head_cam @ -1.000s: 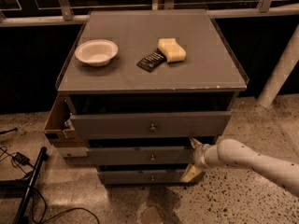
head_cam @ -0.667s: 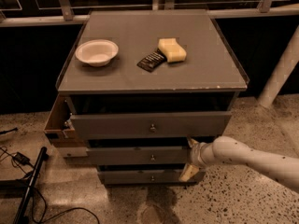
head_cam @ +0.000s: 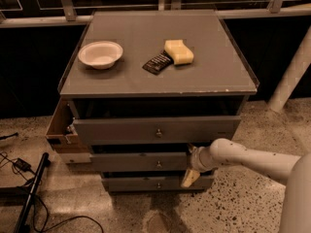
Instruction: Open middle drawer
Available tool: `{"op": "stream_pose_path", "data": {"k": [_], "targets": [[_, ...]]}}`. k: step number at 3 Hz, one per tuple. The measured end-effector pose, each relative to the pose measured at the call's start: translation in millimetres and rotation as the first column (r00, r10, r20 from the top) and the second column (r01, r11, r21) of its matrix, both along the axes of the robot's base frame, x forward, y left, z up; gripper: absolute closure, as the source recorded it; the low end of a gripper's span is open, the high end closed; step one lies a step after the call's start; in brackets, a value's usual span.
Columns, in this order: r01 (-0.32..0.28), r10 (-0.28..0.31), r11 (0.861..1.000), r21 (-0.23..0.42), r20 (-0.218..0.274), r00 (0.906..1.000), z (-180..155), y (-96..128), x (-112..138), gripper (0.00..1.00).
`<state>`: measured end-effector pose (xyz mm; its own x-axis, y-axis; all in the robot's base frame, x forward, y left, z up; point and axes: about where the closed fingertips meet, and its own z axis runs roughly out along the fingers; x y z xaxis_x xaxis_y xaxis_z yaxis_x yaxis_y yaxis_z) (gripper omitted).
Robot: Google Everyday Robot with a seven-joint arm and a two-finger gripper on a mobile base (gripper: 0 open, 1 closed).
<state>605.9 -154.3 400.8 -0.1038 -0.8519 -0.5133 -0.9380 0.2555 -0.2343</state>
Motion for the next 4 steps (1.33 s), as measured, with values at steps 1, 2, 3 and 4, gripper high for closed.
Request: {"op": "stream_pose_path", "data": {"k": [1,2,3,4], "targets": [[-0.009,0.008,1.0,-0.006,-0.046,0.9989,-3.7,0.1,-7.4,0.0],[-0.017,0.016,1.0,-0.013,-0.102,0.9947,-6.9,-2.1,-16.3,0.0],[-0.023,0.019,1.0,-0.021,-0.151,0.9883,-5.5,-6.1,-26.3,0.0],[-0.028,0.022,0.999,-0.026,-0.201,0.9793,-1.3,-12.1,-38.1,0.0]]}}
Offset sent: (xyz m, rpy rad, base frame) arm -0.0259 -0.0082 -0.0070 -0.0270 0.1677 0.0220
